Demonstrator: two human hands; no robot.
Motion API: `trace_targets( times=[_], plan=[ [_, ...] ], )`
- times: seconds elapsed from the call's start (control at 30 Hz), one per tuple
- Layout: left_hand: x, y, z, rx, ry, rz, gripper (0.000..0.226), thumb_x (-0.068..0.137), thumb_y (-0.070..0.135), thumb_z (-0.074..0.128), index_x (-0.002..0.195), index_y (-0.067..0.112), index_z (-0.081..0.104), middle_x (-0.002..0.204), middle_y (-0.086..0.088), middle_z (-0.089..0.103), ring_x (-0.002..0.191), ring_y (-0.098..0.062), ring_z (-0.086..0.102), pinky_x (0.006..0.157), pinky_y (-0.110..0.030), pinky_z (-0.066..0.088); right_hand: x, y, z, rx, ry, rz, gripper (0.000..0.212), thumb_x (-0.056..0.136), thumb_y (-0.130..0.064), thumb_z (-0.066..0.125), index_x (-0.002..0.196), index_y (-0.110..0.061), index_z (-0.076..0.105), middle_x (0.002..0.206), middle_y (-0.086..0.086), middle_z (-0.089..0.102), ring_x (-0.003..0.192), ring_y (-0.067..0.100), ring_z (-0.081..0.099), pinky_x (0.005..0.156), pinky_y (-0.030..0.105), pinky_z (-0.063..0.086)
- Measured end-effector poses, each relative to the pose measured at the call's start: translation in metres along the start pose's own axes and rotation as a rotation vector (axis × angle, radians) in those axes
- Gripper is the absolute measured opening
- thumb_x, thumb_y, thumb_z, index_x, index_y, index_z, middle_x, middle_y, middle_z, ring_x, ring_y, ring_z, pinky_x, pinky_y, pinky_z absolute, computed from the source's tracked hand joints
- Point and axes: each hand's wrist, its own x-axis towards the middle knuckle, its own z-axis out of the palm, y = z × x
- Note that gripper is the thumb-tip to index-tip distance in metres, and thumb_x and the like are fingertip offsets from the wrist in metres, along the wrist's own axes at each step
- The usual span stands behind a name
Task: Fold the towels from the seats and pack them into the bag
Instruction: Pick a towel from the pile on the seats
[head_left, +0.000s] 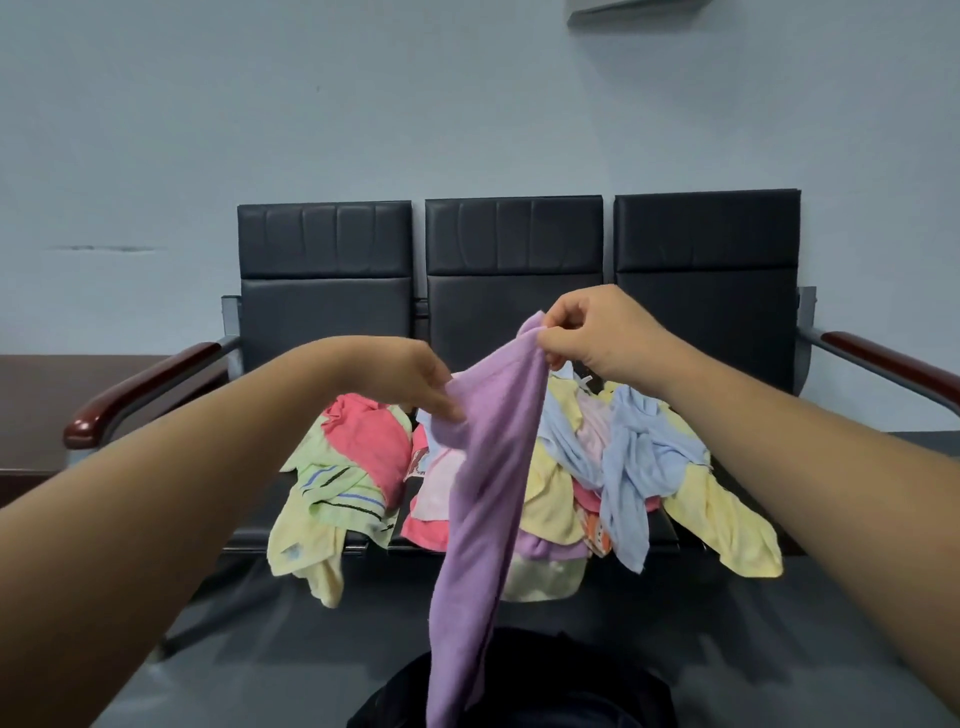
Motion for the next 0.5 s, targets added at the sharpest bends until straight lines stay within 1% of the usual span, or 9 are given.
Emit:
trace_targets(
  times=[0.07,0.13,0.2,0.23,0.3,0.37,0.4,0.47,0.5],
  plan=[
    [-0.002,-0.013,0.003,0.036,0.051,-0.051,0.03,0.084,0.061,0.068,0.063,0.04,0.069,0.072,0.009,0.059,0.063,-0.013,0.049,0.065,-0.027,0.043,0.003,0.013,-0.005,-0.07,0.055,0.033,0.009,0.087,-0.01,0.068,0.087,-0.001,0.072,0.072,0.005,0.072,0.057,0.005,0.064,0.061,0.032,0.059],
    [-0.007,-0.02,0.002,-0.072,0.183,-0.015,0.033,0.086,0.061,0.066,0.071,0.032,0.07,0.077,0.005,0.065,0.066,-0.011,0.057,0.067,-0.026,0.047,0.005,0.03,-0.008,-0.094,0.095,0.093,0.007,0.089,-0.013,0.068,0.087,-0.008,0.073,0.077,0.006,0.073,0.064,0.01,0.067,0.074,0.045,0.061],
    [-0.013,-0.018,0.0,-0.222,0.275,0.041,0.034,0.09,0.051,0.067,0.08,0.019,0.071,0.065,0.015,0.064,0.06,0.002,0.058,0.061,-0.012,0.044,0.005,0.041,-0.007,-0.045,0.12,0.147,0.007,0.091,-0.014,0.067,0.089,-0.01,0.072,0.082,0.01,0.074,0.068,0.014,0.066,0.07,0.045,0.06],
    [-0.014,-0.016,0.0,-0.291,0.299,0.067,0.033,0.09,0.046,0.068,0.081,0.015,0.071,0.062,0.017,0.064,0.059,0.006,0.059,0.06,-0.007,0.042,0.005,0.043,-0.006,0.012,0.136,0.159,0.008,0.092,-0.014,0.066,0.09,-0.009,0.072,0.085,0.011,0.074,0.07,0.015,0.065,0.068,0.04,0.057],
    [-0.013,-0.014,0.0,-0.473,0.376,0.144,0.026,0.088,0.038,0.072,0.083,0.012,0.073,0.071,0.011,0.072,0.071,0.001,0.069,0.072,-0.012,0.05,0.007,0.042,-0.004,0.272,0.19,0.168,0.011,0.092,-0.011,0.063,0.088,-0.004,0.071,0.085,0.011,0.072,0.076,0.017,0.065,0.073,0.031,0.055],
    [-0.01,-0.016,0.001,-0.797,0.496,0.237,0.017,0.084,0.028,0.074,0.087,0.012,0.074,0.081,0.001,0.075,0.079,-0.011,0.072,0.079,-0.024,0.058,0.01,0.034,-0.006,0.661,0.22,0.183,0.014,0.092,-0.005,0.061,0.08,-0.003,0.066,0.08,0.01,0.064,0.081,0.021,0.06,0.08,0.035,0.053],
    [-0.008,-0.018,0.001,-0.974,0.546,0.286,0.013,0.082,0.024,0.073,0.087,0.012,0.073,0.081,0.0,0.074,0.077,-0.011,0.07,0.077,-0.024,0.058,0.014,0.032,-0.008,0.869,0.202,0.188,0.014,0.092,-0.004,0.06,0.079,-0.005,0.065,0.082,0.01,0.061,0.085,0.023,0.058,0.082,0.038,0.052],
    [-0.005,-0.019,0.001,-1.168,0.595,0.35,0.009,0.081,0.02,0.073,0.085,0.013,0.071,0.079,0.0,0.072,0.074,-0.009,0.067,0.072,-0.02,0.056,0.019,0.03,-0.012,1.126,0.136,0.216,0.01,0.094,-0.005,0.06,0.098,0.001,0.067,0.099,0.016,0.06,0.097,0.026,0.057,0.091,0.039,0.055],
    [-0.003,-0.019,0.003,-1.138,0.607,0.344,0.01,0.08,0.019,0.074,0.085,0.012,0.07,0.078,0.001,0.072,0.073,-0.008,0.066,0.071,-0.019,0.055,0.02,0.031,-0.011,1.108,0.118,0.235,0.019,0.095,-0.005,0.06,0.11,0.006,0.065,0.107,0.019,0.06,0.1,0.027,0.058,0.095,0.041,0.055]
  ],
)
